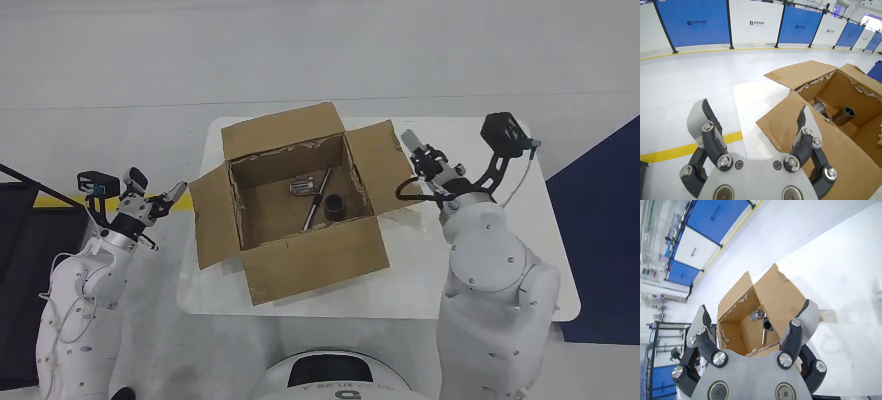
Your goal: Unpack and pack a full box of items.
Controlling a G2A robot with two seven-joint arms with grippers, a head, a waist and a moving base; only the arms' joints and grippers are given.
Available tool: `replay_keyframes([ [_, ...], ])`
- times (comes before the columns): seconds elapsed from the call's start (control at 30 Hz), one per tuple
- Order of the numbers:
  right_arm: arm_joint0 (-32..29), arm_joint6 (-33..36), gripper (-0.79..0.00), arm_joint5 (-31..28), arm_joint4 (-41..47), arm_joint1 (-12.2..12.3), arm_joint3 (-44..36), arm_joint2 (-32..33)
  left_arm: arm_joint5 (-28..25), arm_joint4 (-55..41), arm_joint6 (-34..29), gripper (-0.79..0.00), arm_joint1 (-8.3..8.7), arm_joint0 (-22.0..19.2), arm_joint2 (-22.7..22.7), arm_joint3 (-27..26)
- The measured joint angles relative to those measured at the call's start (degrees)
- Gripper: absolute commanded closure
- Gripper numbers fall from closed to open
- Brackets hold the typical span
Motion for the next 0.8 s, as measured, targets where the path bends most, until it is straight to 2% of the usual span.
replay_keyframes([
  [0.07,-2.12,-2.07,-0.785,0.93,2.39,0.12,0.37,4.38,0.0,0.0,0.0,-0.785,0.0,0.0,0.0,0.0],
  [0.13,-3.57,-1.18,-0.785,1.47,2.57,0.37,0.87,8.07,0.0,0.0,0.0,-0.785,0.0,0.0,0.0,0.0],
  [0.23,-3.5,2.45,-0.785,1.49,-2.93,1.12,5.34,12.96,0.0,0.0,0.0,-0.785,0.0,0.0,0.0,0.0],
  [0.37,0.85,9.73,-0.785,-0.67,-13.07,2.12,13.38,16.1,0.0,0.0,0.0,-0.785,0.0,0.0,0.0,0.0],
  [0.53,8.04,17.49,-0.785,-3.56,-20.69,3.09,24.57,18.15,0.0,0.0,0.0,-0.785,0.0,0.0,0.0,0.0],
  [0.67,13.34,21.4,-0.723,-5.37,-25.63,3.63,33.45,18.26,0.0,0.0,0.0,-0.785,0.0,0.0,0.0,0.0],
  [0.8,17.26,21.91,-0.659,-5.21,-31.11,3.91,40.92,19.04,0.0,0.0,0.0,-0.785,0.0,0.0,0.0,0.0],
])
